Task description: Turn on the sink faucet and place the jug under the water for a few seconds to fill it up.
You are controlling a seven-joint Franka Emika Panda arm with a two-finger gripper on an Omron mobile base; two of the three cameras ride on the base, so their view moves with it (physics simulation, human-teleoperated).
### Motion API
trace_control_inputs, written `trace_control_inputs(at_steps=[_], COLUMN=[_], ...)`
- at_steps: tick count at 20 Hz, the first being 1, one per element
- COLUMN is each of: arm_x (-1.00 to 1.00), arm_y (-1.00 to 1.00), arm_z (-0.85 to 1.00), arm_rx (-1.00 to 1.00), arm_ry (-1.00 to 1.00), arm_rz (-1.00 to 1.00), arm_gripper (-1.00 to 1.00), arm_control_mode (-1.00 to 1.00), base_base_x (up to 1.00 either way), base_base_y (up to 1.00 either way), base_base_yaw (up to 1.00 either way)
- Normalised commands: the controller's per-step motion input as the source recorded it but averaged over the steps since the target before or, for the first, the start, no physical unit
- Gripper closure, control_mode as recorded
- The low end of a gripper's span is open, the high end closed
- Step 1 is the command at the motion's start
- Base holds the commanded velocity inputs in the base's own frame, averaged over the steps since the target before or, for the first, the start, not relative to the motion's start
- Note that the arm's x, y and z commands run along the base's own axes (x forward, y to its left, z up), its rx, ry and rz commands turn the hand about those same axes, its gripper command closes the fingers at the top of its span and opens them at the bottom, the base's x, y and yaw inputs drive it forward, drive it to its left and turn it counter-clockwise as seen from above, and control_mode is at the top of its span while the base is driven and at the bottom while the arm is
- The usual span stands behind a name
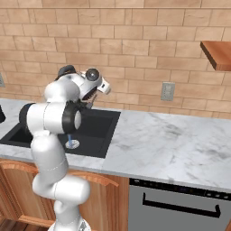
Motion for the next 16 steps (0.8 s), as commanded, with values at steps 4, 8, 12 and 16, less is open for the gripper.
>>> trace_control_inputs(at_steps=[4, 8, 12, 16], arm_x=[-1.0, -1.0, -0.97, -0.88], arm_y=[0.0, 0.02, 0.01, 0.0], arm_z=[0.48, 0.5, 0.61, 0.52], arm_rx=[-0.05, -0.1, -0.1, -0.11], arm_ry=[0.0, 0.01, 0.05, 0.09], arm_rz=[0.0, 0.02, 0.06, 0.1], arm_gripper=[-1.0, -1.0, -1.0, -1.0], arm_control_mode=[-1.0, -1.0, -1.0, -1.0], base_base_x=[0.0, 0.0, 0.0, 0.0], base_base_y=[0.0, 0.0, 0.0, 0.0], base_base_yaw=[0.0, 0.0, 0.0, 0.0])
